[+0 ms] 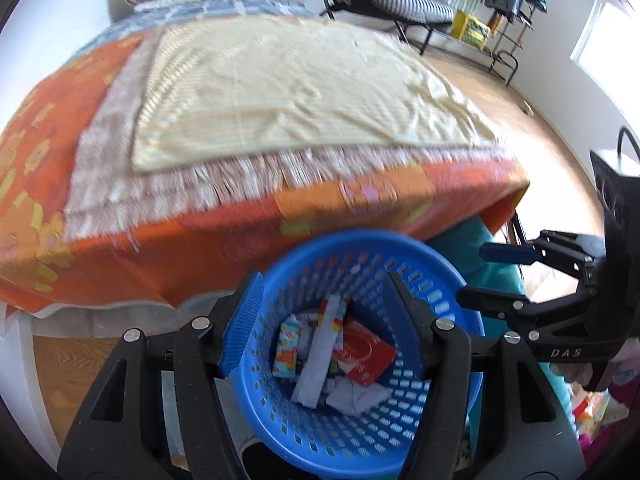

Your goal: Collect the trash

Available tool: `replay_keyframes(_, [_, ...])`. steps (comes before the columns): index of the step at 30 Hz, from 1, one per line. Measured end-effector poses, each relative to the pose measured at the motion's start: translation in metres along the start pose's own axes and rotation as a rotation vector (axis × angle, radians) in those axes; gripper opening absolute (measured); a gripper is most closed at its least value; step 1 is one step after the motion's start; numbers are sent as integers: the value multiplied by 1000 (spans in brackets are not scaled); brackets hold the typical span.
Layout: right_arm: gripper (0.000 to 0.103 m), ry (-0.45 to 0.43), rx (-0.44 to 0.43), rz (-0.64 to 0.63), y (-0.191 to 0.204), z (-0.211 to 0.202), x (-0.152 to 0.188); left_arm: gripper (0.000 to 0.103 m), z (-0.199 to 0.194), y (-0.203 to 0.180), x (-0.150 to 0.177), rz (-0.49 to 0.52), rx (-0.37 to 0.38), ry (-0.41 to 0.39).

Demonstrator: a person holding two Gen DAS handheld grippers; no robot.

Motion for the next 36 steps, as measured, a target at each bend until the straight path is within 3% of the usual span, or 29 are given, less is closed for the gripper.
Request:
replay_keyframes(3, [59,-34,13,0,-1,-8,-11,80,-11,7,-18,-18,-37,-58])
replay_keyframes(6, [66,-85,24,9,-3,-19,-25,81,-21,12,-36,-32,-55,-108])
replay_keyframes(11, [67,-172,43,20,-7,-42,-48,81,-37,17,-70,-62,-58,-167])
replay_keyframes(16, [68,-266,56,32,-14,-69,-73,89,-54,18,-104,-72,-77,-246])
replay_keyframes(22, [78,-384,64,40,-19,-95,-100,95,-71,17,-137,-78,-88,-318])
replay_keyframes(26, [79,-450,77,31,-22,-108,-112,102,-75,18,-147,-69,-125,-361])
replay_keyframes(36, [79,-530,96,39,-28,-113,-121,102,-68,25,-149,-116,-126,-331])
Point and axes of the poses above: each gripper's, at about its wrist camera, not at the fingertips, and z roughly the way its jaws point, y to its left, x to its underside, the point moved 9 cm from there along z, roughly the way its jaws point, and after that the axes turned 13 degrees about -x, right-handed, at the moved point
